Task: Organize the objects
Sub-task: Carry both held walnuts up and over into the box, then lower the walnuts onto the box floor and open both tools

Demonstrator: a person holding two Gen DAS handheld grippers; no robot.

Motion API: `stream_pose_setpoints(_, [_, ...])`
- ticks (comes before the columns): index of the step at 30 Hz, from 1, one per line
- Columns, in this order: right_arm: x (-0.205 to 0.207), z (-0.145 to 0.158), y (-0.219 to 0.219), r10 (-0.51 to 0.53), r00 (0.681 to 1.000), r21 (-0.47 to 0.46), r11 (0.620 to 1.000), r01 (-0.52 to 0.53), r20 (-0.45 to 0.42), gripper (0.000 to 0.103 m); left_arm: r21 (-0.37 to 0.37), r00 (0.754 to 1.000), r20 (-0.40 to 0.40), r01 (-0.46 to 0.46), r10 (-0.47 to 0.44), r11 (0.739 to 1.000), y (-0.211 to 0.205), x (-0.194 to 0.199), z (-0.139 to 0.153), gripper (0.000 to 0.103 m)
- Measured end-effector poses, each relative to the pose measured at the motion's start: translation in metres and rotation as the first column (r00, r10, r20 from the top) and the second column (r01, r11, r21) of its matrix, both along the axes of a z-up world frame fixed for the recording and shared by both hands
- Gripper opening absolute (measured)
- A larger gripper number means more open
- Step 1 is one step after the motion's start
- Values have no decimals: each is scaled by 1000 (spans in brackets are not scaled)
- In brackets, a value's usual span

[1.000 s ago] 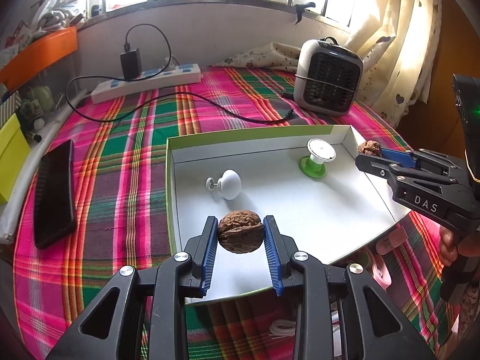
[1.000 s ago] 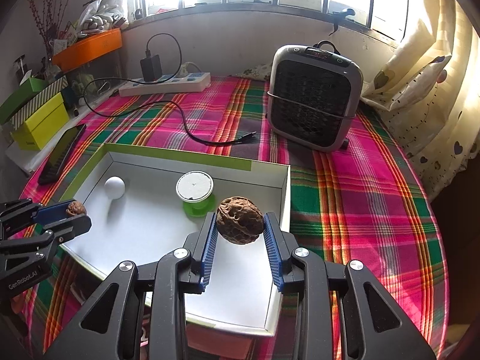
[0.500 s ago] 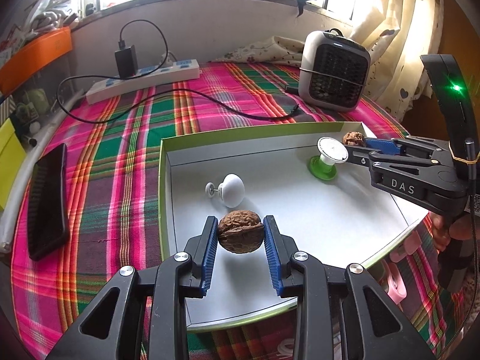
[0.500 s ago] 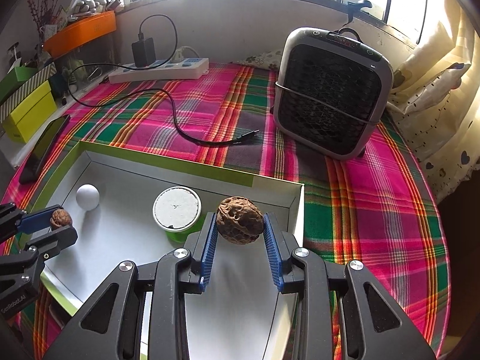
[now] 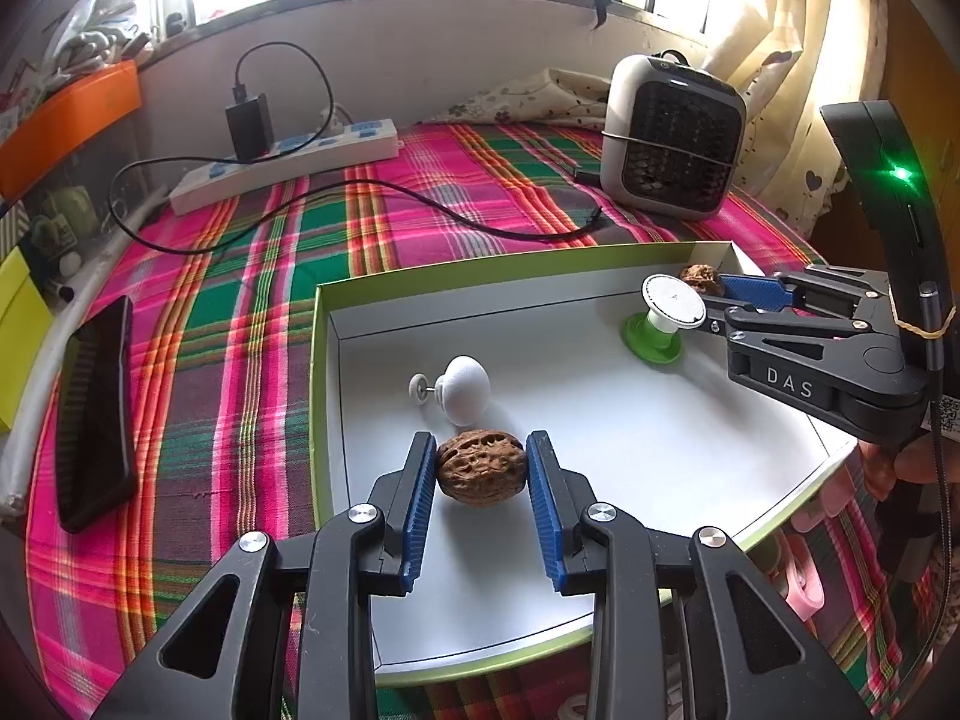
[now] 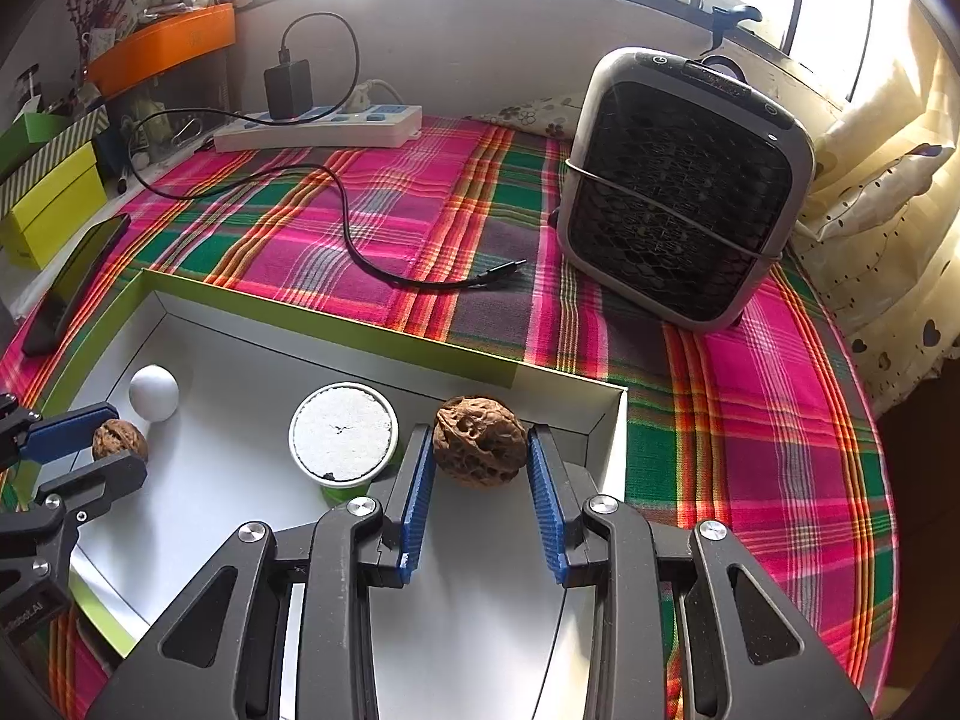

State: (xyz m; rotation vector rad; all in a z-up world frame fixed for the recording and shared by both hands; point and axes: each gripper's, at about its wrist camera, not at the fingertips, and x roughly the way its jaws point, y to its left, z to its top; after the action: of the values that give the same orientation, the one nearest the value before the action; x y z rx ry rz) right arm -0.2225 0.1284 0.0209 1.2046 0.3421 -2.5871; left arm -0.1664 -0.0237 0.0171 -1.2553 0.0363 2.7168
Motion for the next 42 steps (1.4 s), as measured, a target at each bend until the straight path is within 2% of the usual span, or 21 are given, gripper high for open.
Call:
stream_pose_setpoints(12, [1,-2,-3,5,1000,11,1000,-5,-1,33,-3,1000,1,0,0,1000,-1,-1,1,29])
stream_pose_setpoints(16, [1,-3,-3,1,1000,13,1000,-1,-5,33,3,1000,2,4,-4,1000,-1,-1,0,32])
stream_pose_setpoints(22, [3,0,-2,-6,1000,15,1000,6,-21,43,6,1000,1,0,0,1000,-1,1,1,36])
stream_pose_setpoints(42, [23,12,7,-35,998,-44,998,32,-52,47,30,999,-33,6,-5,1000,1,19,15,41])
